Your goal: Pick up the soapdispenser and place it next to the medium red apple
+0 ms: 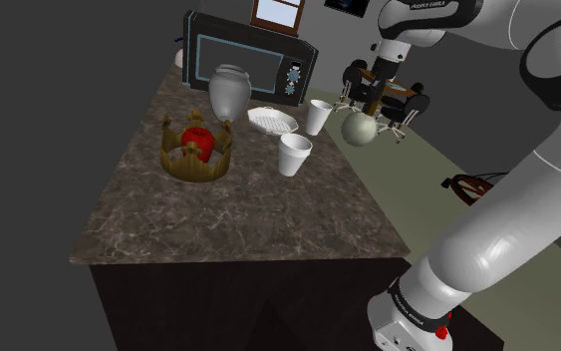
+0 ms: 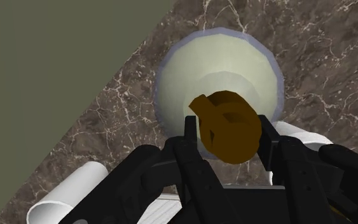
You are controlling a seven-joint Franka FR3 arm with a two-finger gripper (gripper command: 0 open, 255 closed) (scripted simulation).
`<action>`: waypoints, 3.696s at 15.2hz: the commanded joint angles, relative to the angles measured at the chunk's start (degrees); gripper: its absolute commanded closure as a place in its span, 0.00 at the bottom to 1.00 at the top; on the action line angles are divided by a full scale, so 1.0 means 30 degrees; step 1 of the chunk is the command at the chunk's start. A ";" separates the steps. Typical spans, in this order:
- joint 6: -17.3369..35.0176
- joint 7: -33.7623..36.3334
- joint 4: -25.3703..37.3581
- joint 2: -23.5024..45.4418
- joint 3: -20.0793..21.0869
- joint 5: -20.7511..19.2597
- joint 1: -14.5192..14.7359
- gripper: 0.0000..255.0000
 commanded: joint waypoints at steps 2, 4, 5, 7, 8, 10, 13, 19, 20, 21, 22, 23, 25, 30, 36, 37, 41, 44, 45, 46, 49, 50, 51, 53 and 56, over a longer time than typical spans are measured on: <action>-0.0798 -0.0016 0.0856 0.0060 0.0013 0.0031 0.0014 1.00; -0.1318 -0.0044 0.1418 0.0105 0.0013 0.0052 0.0015 1.00; -0.1580 -0.0060 0.1708 0.0135 0.0012 0.0064 0.0015 1.00; -0.2108 -0.0096 0.2305 0.0209 0.0007 0.0094 0.0013 1.00; -0.2373 -0.0116 0.2613 0.0253 0.0003 0.0112 0.0011 1.00; -0.2909 -0.0160 0.3247 0.0359 -0.0007 0.0152 0.0005 1.00; -0.3724 -0.0237 0.4249 0.0557 -0.0030 0.0226 -0.0012 1.00; -0.3935 0.2004 0.4515 0.0696 0.1121 0.0340 0.1085 1.00; -0.3970 0.2437 0.4618 0.0781 0.1339 0.0380 0.1302 1.00; -0.4009 0.2865 0.4745 0.0887 0.1555 0.0424 0.1515 1.00; -0.4052 0.3288 0.4898 0.1013 0.1770 0.0471 0.1724 1.00; -0.4101 0.3706 0.5075 0.1160 0.1978 0.0522 0.1933 1.00; -0.4213 0.4526 0.5508 0.1513 0.2381 0.0631 0.2350 1.00; -0.4613 0.6491 0.7076 0.2750 0.3322 0.0921 0.3357 1.00; -0.5443 0.8690 1.0063 0.4963 0.4273 0.1258 0.4532 1.00; -0.5638 0.9040 1.0712 0.5425 0.4414 0.1311 0.4721 1.00; -0.6693 1.0393 1.3965 0.7645 0.4915 0.1520 0.5457 1.00; -0.6507 1.0900 1.4442 0.8312 0.5073 0.1558 0.5787 1.00; -0.6146 1.0908 1.3909 0.8140 0.5074 0.1537 0.5815 1.00; -0.5797 1.0915 1.3403 0.7983 0.5075 0.1518 0.5840 1.00; -0.4802 1.0935 1.2016 0.7589 0.5079 0.1471 0.5903 1.00; -0.4485 1.0942 1.1591 0.7481 0.5081 0.1458 0.5920 1.00; -0.4175 1.0948 1.1182 0.7382 0.5083 0.1446 0.5937 1.00; -0.3571 1.0959 1.0407 0.7210 0.5087 0.1425 0.5965 1.00; -0.2700 1.0973 0.9338 0.7012 0.5092 0.1402 0.6000 1.00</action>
